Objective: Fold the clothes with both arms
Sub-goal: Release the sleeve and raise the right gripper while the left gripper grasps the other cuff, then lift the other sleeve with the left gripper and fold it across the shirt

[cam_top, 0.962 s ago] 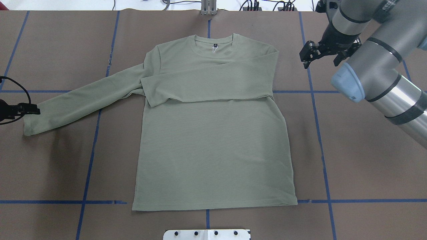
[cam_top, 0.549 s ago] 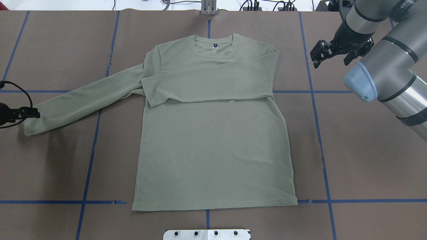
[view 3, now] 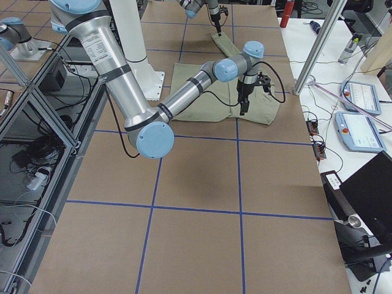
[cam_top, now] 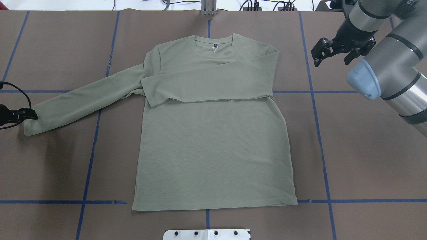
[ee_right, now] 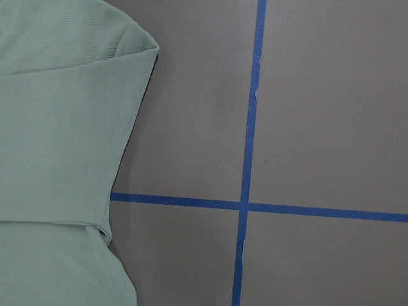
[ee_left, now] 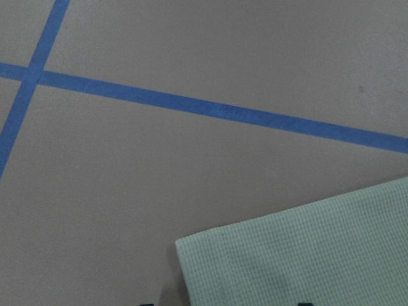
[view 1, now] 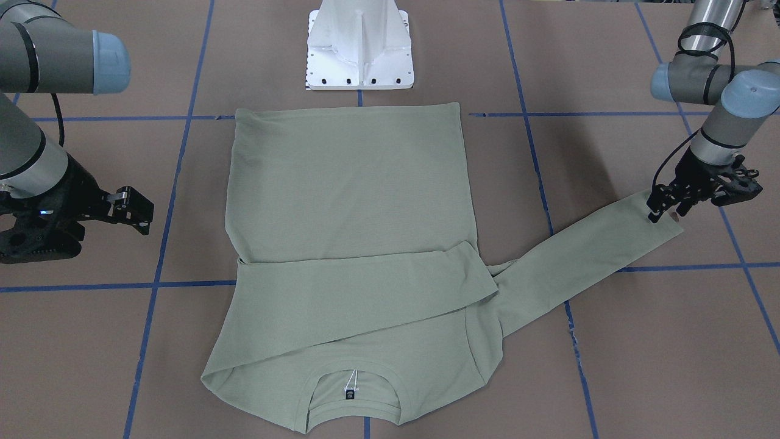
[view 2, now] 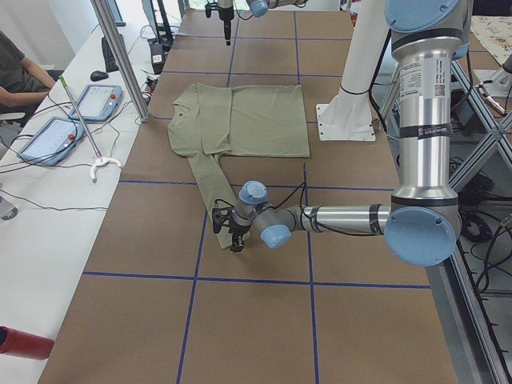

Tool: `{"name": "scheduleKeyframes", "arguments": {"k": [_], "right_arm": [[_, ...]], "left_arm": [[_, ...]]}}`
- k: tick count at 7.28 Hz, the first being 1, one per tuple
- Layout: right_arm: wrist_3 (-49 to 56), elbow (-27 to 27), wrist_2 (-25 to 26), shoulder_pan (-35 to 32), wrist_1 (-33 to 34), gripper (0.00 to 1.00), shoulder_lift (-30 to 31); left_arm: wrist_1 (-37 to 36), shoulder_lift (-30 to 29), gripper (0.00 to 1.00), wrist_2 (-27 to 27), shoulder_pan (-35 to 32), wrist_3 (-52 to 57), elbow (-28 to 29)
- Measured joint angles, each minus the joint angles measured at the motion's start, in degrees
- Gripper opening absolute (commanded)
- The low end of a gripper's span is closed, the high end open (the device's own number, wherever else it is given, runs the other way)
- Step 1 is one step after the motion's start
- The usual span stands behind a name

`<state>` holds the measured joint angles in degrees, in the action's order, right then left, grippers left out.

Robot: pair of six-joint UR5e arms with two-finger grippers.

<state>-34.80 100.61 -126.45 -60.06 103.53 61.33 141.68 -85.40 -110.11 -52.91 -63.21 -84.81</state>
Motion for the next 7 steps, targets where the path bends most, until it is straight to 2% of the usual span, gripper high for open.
{"name": "scheduleKeyframes", "arguments": {"k": [2, 3, 4, 5, 7], "right_arm": [[0.0, 0.0, -0.2, 0.0, 0.0, 1.0, -0.1], [0.0, 0.0, -0.2, 0.0, 0.0, 1.0, -0.1], [-0.1, 0.0, -0.2, 0.0, 0.0, 1.0, -0.1], [-0.2, 0.0, -0.2, 0.1, 0.0, 1.0, -0.1], [-0.3, -0.1, -0.2, 0.1, 0.0, 1.0, -0.2]], "left_arm": [[0.0, 0.0, 0.33, 0.2, 0.0, -0.2, -0.1], [0.0, 0.0, 0.22, 0.3, 0.0, -0.4, -0.2], [-0.1, 0.1, 0.16, 0.3, 0.0, -0.5, -0.3], [-0.1, 0.1, 0.0, 0.4, 0.0, -0.5, -0.5], [-0.3, 0.2, 0.0, 0.5, -0.2, -0.5, -1.6]]}}
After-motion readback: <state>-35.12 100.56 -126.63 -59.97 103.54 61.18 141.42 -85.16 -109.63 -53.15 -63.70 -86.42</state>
